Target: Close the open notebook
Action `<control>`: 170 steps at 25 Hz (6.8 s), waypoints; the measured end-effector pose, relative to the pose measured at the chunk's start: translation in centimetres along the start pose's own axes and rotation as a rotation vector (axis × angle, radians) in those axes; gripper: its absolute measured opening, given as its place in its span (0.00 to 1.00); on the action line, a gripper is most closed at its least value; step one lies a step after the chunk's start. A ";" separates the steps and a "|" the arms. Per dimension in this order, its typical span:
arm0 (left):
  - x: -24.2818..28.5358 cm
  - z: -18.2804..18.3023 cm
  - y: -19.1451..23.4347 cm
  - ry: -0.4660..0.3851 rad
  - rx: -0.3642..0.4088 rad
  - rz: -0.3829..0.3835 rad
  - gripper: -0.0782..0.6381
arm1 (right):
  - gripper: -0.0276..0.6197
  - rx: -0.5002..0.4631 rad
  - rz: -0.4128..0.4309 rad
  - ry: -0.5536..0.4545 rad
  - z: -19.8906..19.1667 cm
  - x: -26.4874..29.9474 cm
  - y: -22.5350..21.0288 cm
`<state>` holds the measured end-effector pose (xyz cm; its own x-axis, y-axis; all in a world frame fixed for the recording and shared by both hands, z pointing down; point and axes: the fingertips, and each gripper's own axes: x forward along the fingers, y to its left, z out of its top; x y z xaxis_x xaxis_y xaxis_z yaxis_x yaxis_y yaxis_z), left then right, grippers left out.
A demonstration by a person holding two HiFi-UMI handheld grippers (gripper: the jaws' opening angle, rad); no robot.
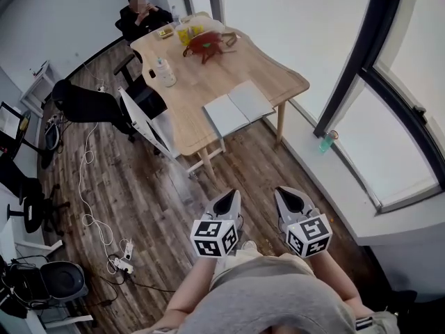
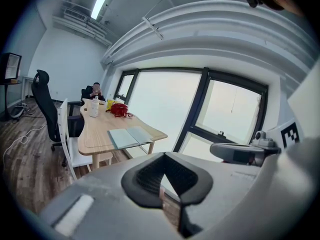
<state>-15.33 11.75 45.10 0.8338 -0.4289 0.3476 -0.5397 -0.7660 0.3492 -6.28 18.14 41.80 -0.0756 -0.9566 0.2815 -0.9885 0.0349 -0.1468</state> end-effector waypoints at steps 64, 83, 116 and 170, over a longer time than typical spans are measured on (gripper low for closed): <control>28.7 10.8 11.9 -0.125 -0.196 0.489 0.11 | 0.05 -0.085 0.411 0.223 4.1 33.3 -26.0; 30.3 8.3 13.1 -0.037 -0.248 0.539 0.11 | 0.12 -0.076 0.348 0.418 -3.9 37.8 -30.8; 31.2 7.3 11.6 0.015 -0.221 0.500 0.11 | 0.27 0.165 0.389 0.635 -11.2 38.0 -32.5; 22.5 8.4 14.6 -0.103 -0.226 0.568 0.11 | 0.07 0.041 0.565 0.336 1.9 35.8 -18.7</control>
<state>-3.46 -13.04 50.73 0.4096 -0.7925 0.4519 -0.9046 -0.2886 0.3139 9.78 -17.30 52.85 -0.6250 -0.6516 0.4299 -0.7793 0.4882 -0.3929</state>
